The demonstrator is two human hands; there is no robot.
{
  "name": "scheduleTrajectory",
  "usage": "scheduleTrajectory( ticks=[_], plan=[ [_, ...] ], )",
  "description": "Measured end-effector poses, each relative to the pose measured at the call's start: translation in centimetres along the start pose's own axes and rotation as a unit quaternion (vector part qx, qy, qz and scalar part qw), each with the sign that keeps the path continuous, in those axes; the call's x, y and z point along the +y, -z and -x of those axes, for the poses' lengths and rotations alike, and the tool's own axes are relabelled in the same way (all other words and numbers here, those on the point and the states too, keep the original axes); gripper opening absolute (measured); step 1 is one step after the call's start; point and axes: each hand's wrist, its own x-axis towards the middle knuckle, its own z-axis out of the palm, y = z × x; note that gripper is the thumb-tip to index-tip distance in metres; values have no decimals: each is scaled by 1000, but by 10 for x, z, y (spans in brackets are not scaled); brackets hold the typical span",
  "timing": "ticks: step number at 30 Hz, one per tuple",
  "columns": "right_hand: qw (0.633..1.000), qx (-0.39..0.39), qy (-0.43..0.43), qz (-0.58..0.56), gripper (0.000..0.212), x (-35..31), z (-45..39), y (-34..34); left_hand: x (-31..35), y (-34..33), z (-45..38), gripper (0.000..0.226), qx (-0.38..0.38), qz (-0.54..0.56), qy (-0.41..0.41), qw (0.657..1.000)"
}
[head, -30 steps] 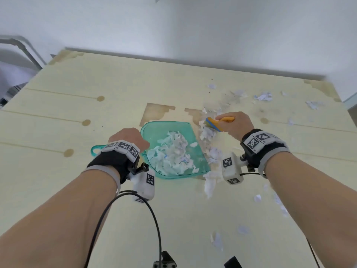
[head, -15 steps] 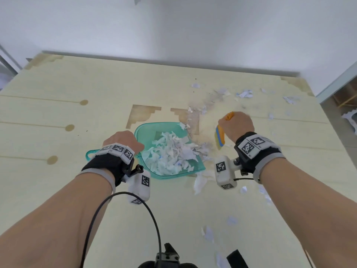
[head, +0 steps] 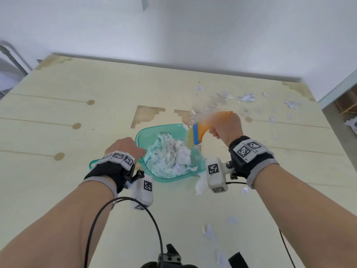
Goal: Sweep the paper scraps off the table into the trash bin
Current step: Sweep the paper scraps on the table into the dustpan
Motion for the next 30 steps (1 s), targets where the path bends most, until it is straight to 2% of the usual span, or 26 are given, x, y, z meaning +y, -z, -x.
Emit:
scheduleTrajectory(
  ticks=[5,17,21,30],
  plan=[
    [997,36,-6,-70,14,-9,1,-2,-21,7,11,31,0,46,34,998],
    [992,-10,56,-113,18,-70,34,-84,-115,32,31,28,30,147,106,983],
    [992,-31,74,-102,15,-95,54,-128,-162,48,34,25,41,164,123,978],
    [988,-60,113,-81,13,-158,131,-283,-332,105,41,29,74,176,161,968]
  ],
)
